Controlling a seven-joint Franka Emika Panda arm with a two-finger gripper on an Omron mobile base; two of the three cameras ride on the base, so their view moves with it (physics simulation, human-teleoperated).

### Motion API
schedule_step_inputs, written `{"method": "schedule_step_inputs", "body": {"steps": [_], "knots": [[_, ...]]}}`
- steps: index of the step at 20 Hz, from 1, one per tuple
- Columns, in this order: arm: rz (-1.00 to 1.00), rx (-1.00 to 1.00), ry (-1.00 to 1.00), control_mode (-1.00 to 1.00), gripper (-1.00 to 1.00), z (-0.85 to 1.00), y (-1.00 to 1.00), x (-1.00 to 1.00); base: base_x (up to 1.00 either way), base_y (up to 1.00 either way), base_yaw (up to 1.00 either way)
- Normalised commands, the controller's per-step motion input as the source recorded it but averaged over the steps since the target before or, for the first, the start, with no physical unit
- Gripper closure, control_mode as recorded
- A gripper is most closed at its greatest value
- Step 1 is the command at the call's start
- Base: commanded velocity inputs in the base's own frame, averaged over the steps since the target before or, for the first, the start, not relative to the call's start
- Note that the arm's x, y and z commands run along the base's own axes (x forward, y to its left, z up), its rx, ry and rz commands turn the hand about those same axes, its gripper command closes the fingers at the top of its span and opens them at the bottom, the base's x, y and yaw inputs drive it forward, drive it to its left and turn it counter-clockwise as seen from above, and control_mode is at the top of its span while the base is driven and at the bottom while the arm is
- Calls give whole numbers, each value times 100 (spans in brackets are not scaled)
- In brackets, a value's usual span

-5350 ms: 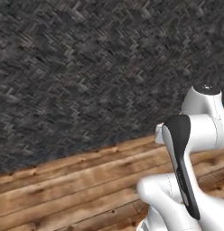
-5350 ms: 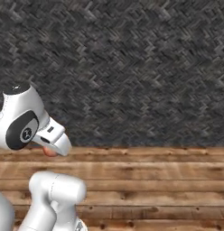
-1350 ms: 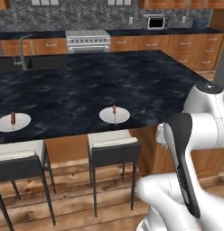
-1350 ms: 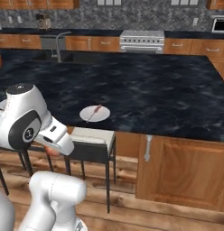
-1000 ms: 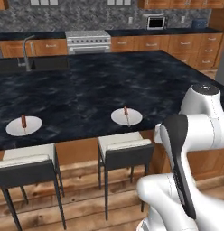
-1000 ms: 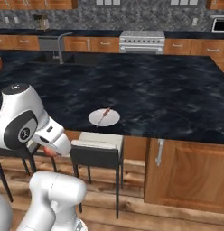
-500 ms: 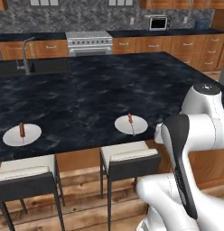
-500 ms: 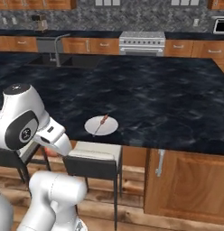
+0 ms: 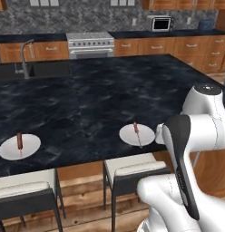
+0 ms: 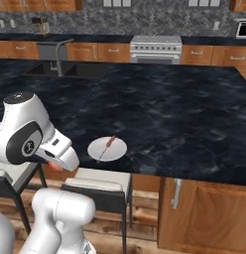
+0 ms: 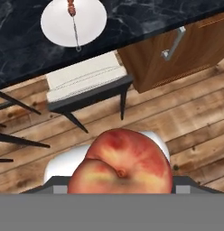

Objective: Pick up the orange and peach from the fridge and place one fruit on each plate on the dining counter.

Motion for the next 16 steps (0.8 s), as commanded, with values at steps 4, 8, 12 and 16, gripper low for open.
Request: {"method": "schedule_step_inputs", "body": {"steps": [4,8,12,16], "knots": [[0,0,0,100,100,0,0,0,53,0,0],[0,0,0,100,100,0,0,0,51,0,0],[0,0,0,100,100,0,0,0,36,0,0],[0,0,0,100,100,0,0,0,37,0,0]]}}
